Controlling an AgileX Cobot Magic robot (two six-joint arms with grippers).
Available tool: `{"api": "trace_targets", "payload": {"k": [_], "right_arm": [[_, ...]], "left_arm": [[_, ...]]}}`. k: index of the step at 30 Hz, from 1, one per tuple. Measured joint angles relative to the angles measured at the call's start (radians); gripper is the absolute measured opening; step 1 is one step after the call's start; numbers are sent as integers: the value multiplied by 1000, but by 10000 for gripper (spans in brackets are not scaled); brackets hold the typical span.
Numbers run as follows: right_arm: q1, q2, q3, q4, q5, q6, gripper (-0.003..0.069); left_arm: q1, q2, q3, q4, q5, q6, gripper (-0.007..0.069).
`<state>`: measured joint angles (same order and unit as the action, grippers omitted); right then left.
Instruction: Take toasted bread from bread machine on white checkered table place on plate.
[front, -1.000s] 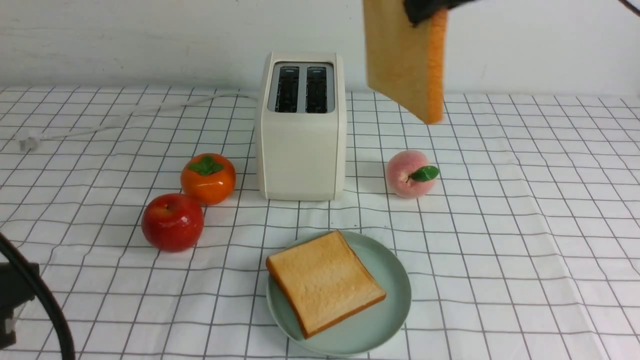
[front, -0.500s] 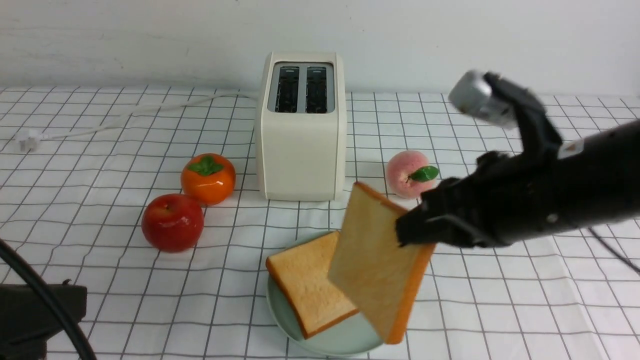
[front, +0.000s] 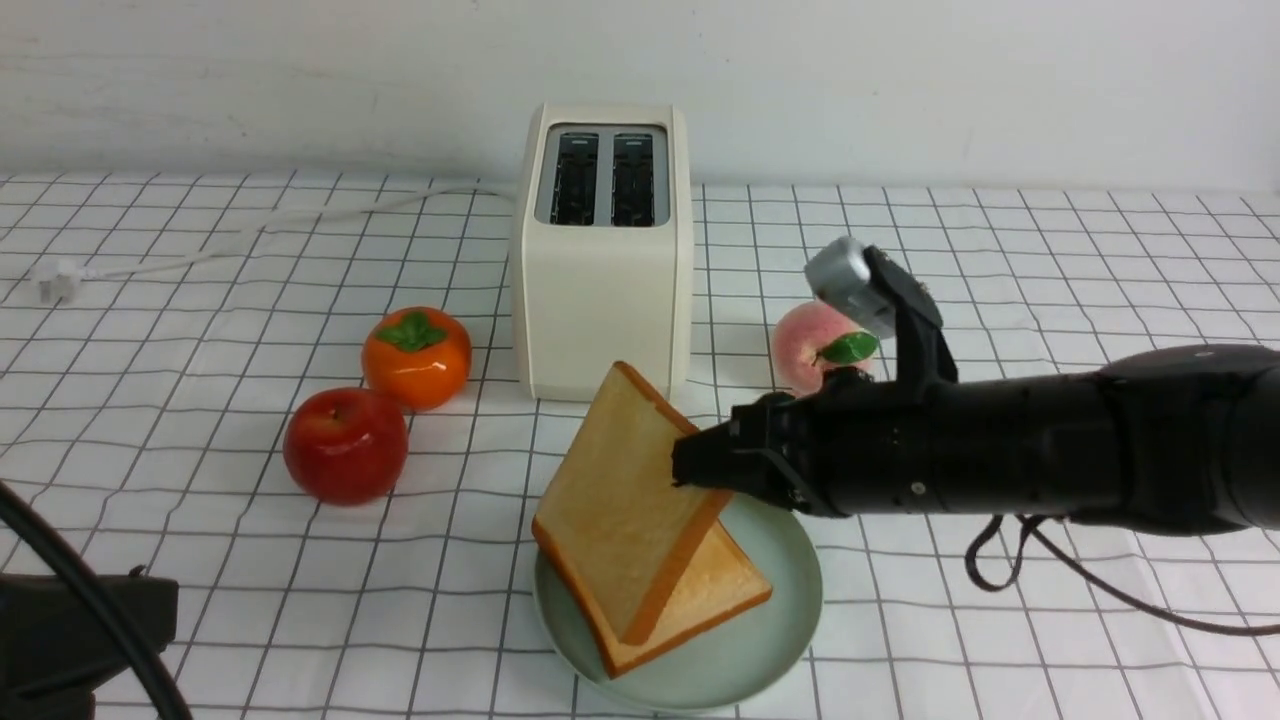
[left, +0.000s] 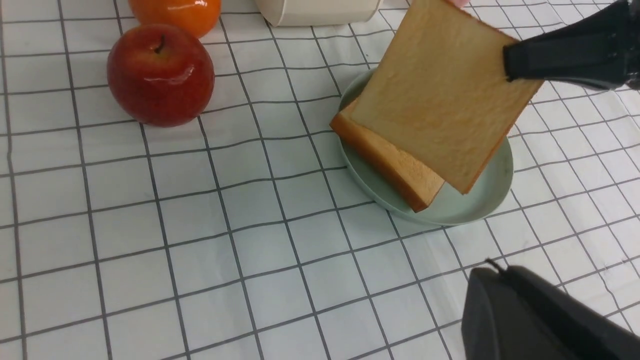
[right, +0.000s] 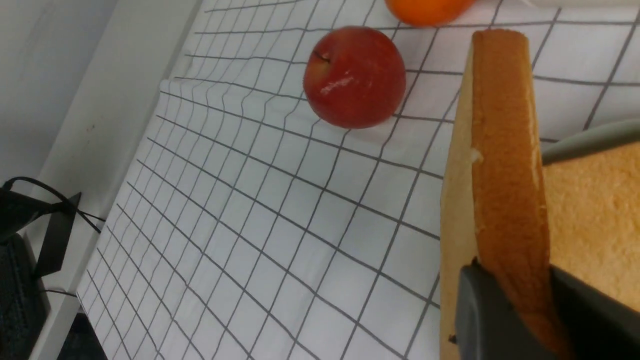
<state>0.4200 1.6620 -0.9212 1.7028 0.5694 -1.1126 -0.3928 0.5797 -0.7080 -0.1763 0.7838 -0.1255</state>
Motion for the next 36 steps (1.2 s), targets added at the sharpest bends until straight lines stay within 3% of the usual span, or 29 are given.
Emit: {"api": "trace_targets", "payload": {"k": [9,16,20,22,29,31,34,35,36], "right_arm": [[0,45,0,12,-43,-2,123],[0,45,0,-23,-53,-2,366],[-8,32,0,-128,-54,24,529],[-27,12,0,-201,-53,72,560],[-130,-111,0,-591,-7,370,540],[-152,-151,-2,-712,37,464,505],[-175,-248,-36,-938,165,640,398],[-175,-255,-36,-938,165,651,388],[-178,-297,-61,-1036,231,718,331]], "left_arm": [[0,0,0,-1,0,0,-13],[0,0,0,-3,0,0,-13],[0,0,0,-4,-1,0,-13],[0,0,0,-6,-10,0,-13],[0,0,0,-25,-72,8,-13],[0,0,0,-29,-83,14,-13],[0,0,0,-35,-104,20,-13],[0,0,0,-36,-106,20,-13],[0,0,0,-36,-122,22,-13]]}}
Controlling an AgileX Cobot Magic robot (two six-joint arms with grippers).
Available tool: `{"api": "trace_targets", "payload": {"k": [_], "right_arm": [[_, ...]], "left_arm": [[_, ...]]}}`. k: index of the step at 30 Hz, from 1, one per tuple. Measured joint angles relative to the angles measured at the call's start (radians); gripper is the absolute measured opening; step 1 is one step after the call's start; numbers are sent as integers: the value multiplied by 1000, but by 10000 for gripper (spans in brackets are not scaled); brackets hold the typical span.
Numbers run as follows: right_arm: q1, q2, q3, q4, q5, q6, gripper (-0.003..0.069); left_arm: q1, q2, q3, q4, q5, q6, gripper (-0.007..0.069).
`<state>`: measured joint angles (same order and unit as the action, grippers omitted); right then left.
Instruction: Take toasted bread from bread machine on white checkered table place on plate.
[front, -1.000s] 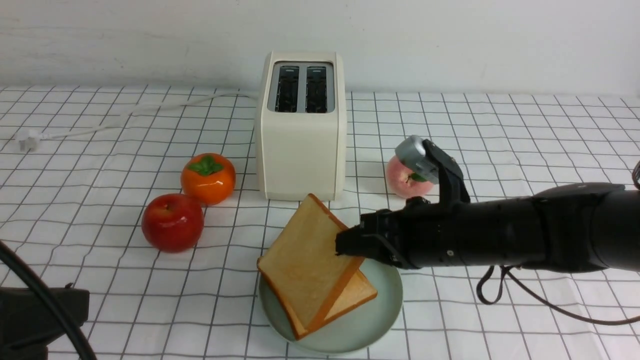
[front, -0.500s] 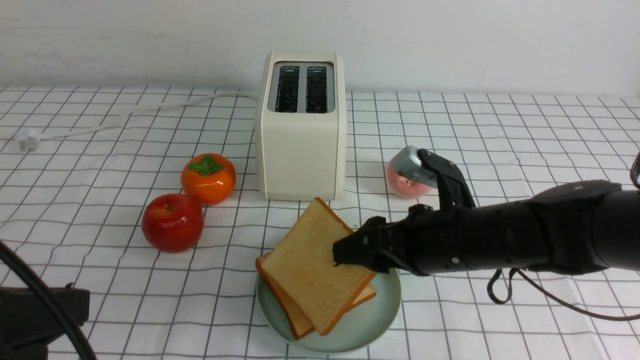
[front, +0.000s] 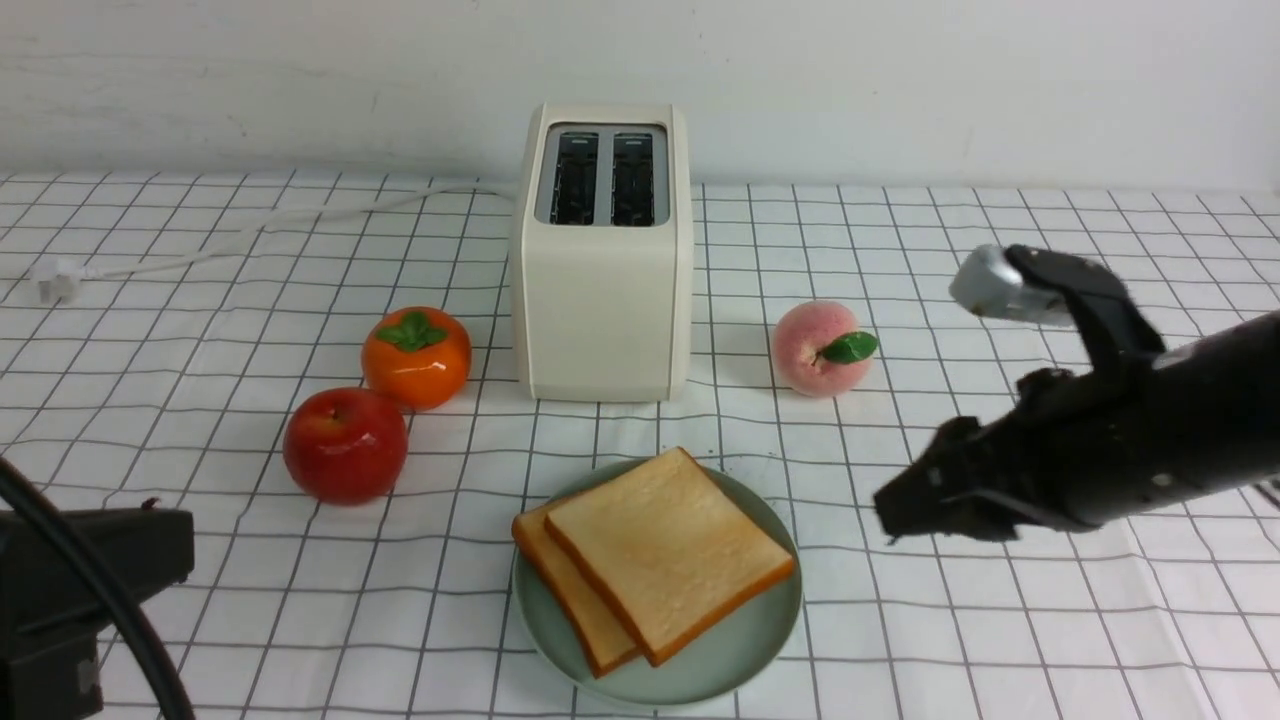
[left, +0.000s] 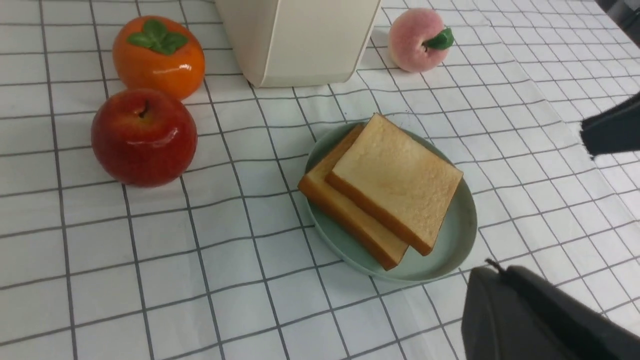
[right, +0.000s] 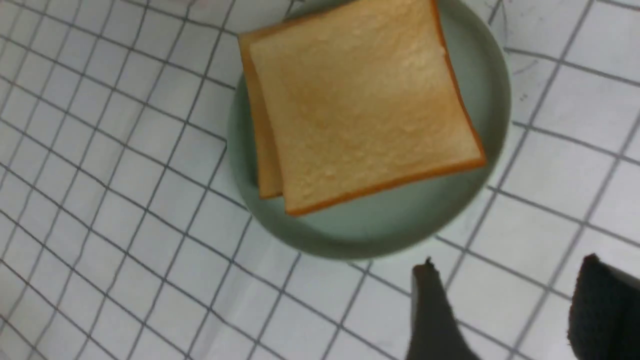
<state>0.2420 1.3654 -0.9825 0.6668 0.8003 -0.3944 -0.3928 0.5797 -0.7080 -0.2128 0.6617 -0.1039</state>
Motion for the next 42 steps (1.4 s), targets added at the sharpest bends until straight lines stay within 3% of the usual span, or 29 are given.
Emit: {"api": "trace_targets", "payload": {"k": [2,3,6,8,15,23,31,42], "right_arm": [[-1,-52,-26,-94,55,65,267],[-1,-124,-50,-202,130,163,153],[-1,-255,-60,-345,223,287,9],[-1,-335,-59,-413,267,356,-15],[-1,-651,17,-567,373,524,-15],[-1,-981,211,-600,347,667,-10],[-1,-1142,416,-623,150,688,-1],[-1,-1149,518,-630,120,689,10]], "left_arm": [[0,0,0,-1,-18,1,-13],[0,0,0,-2,-36,1,-13],[0,0,0,1,-75,1,-13],[0,-6,0,19,-102,1,-13],[0,-191,46,85,-141,-30,-13],[0,-517,247,98,-154,-40,-13],[0,-590,438,103,-177,-41,-13],[0,-590,621,105,-178,-41,-11]]}}
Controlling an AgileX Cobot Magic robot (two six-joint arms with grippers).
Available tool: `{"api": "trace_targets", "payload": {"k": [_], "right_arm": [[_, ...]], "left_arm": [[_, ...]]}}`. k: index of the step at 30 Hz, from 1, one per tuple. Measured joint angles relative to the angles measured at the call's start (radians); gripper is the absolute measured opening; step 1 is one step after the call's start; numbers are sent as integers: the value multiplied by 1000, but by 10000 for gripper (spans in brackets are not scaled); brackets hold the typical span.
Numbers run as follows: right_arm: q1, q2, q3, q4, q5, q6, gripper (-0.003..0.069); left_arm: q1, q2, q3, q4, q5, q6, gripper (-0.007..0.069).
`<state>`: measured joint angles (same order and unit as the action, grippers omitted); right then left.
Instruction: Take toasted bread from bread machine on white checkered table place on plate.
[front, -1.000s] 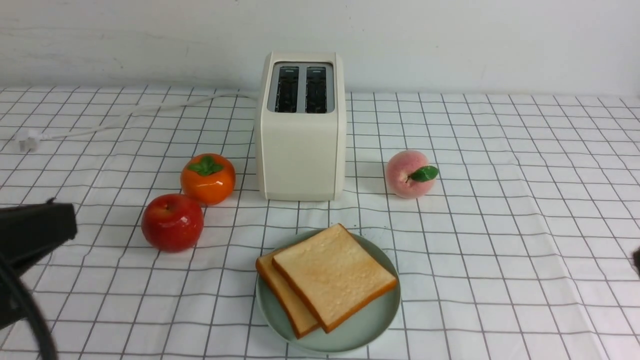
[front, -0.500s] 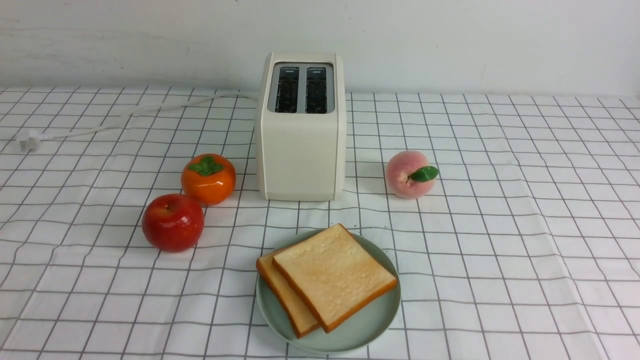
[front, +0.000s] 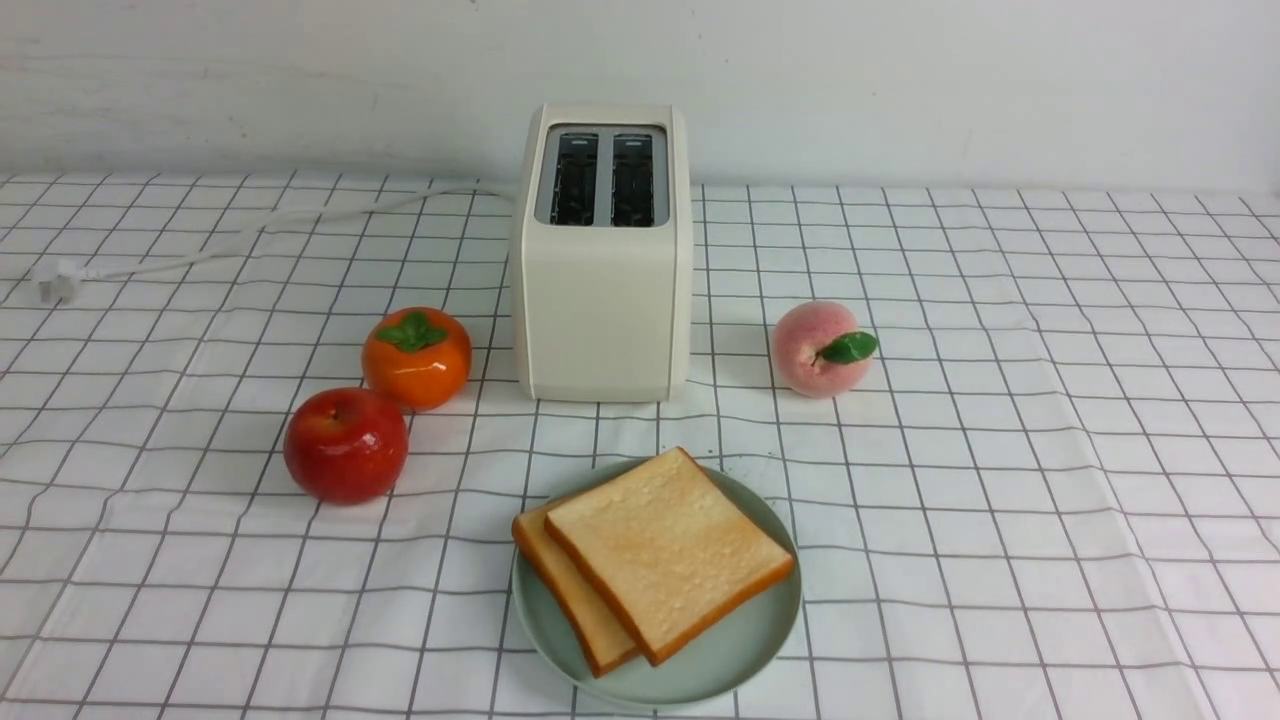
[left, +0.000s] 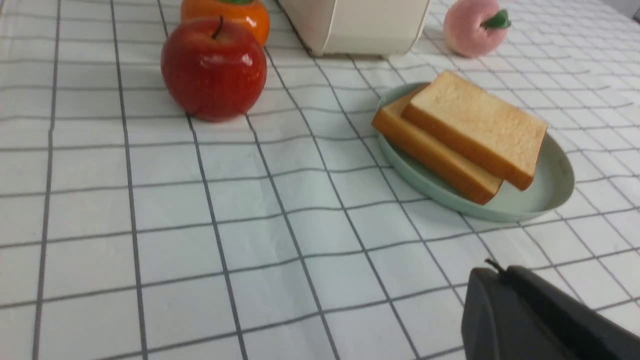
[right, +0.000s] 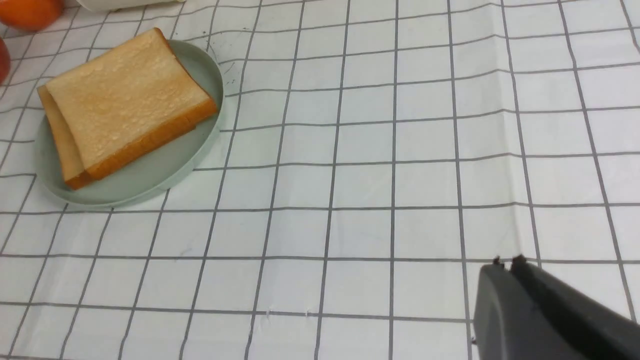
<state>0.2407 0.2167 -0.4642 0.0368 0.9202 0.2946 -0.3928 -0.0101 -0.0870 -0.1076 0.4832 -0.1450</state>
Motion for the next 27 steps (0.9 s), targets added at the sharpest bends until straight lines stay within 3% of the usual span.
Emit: {"api": "trace_targets", "payload": {"k": [11,19,27], "right_arm": [[-33,-33,30,-51,-73,0,21],[-234,-187,386,-54,-531,-237,21],[-259,-227,483,-48,-539,-257,24]], "left_arm": [[0,0,21,0,-17,0,-8],[0,0,21,0,-18,0,0],[0,0,23,1,-21,0,5]]}}
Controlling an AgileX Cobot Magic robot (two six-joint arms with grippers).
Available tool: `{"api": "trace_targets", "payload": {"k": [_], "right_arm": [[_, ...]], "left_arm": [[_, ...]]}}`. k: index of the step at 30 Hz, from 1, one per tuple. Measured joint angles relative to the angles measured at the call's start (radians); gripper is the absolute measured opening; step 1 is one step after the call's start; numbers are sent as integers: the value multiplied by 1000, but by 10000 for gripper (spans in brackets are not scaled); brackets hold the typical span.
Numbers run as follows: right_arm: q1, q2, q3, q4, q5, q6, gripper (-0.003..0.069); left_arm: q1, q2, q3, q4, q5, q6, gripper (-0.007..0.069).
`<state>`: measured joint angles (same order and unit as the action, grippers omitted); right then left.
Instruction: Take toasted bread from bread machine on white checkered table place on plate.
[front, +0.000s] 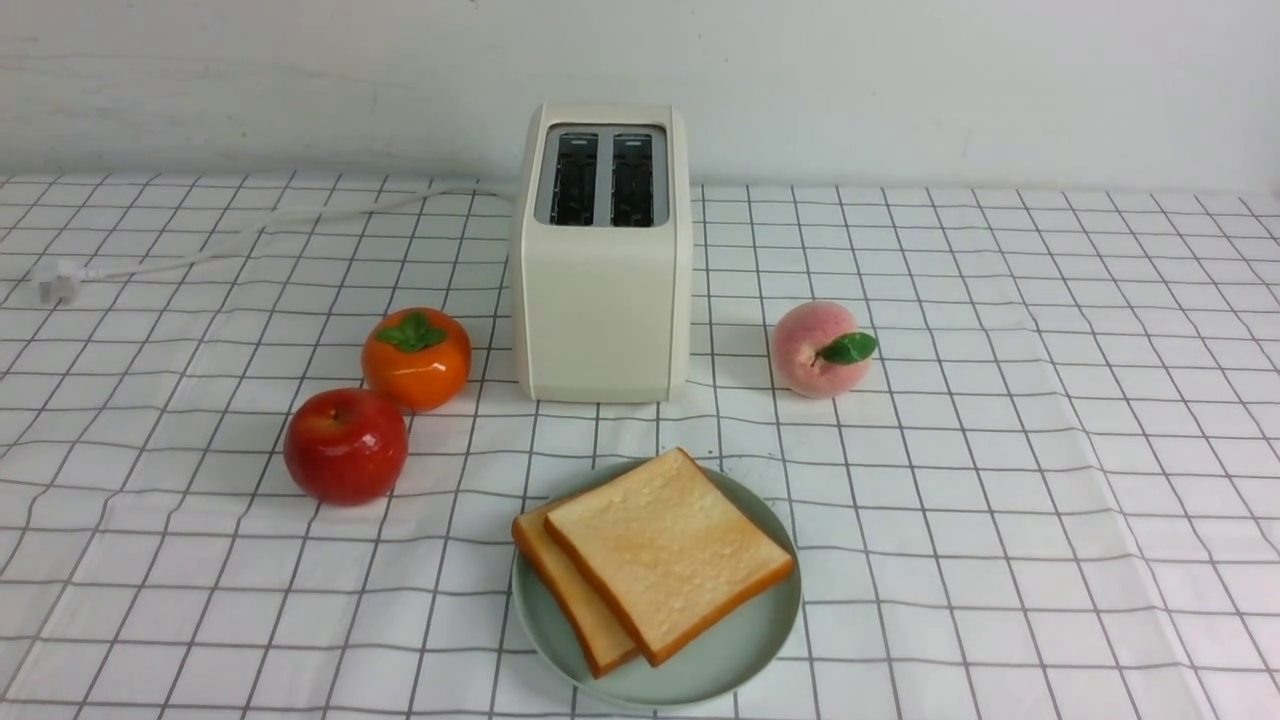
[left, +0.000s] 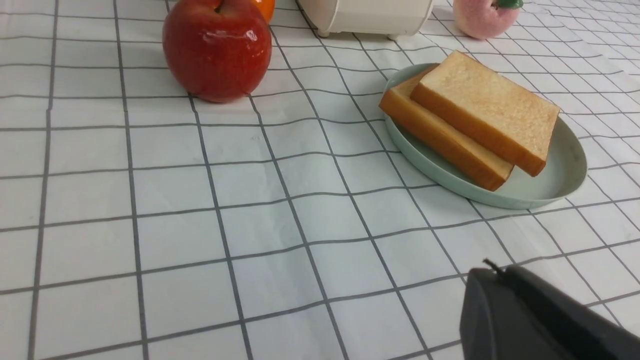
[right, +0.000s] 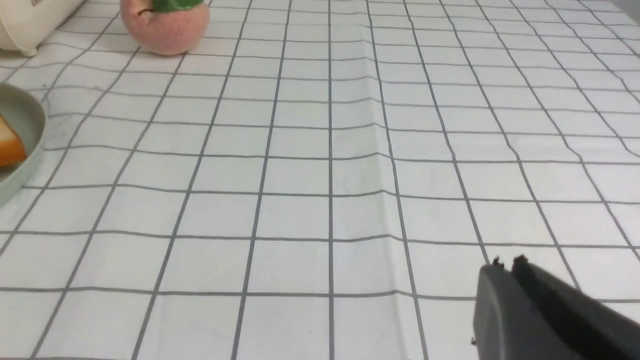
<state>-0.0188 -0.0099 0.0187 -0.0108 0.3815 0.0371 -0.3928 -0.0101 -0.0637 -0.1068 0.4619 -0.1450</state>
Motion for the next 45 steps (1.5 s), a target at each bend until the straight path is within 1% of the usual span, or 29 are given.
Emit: {"api": "trace_targets", "payload": {"k": [31,34,36,37,38,39,40,41,42,44,45], "right_arm": [[0,0,-2,-1,4,-1,60],[0,0,-2,-1,4,-1,64],[0,0,-2,0,5,-1,68],[0,0,-2,0,5,-1,70],[0,0,-2,0,5,-1,72],[0,0,-2,0,5,-1,72],[0,0,-2,0,5,-1,74],[0,0,-2,0,5,-1,74],[0,0,-2,0,5,-1,76],[0,0,-2,0,5,-1,78],[0,0,-2,0,5,-1,80]], "left_arm": [[0,0,1,0,0,0,38],[5,0,25,14,-34,0,39],[35,0,54,25,-84,0,39],[66,0,75,27,-135,-3,38],[104,0,85,27,-163,-6,34],[119,0,87,24,-168,-8,32],[177,0,89,18,-199,-18,14],[183,0,90,17,-201,-18,11],[219,0,90,15,-194,-24,-11],[242,0,90,15,-163,-26,-13],[252,0,91,15,-102,-29,-13]]}}
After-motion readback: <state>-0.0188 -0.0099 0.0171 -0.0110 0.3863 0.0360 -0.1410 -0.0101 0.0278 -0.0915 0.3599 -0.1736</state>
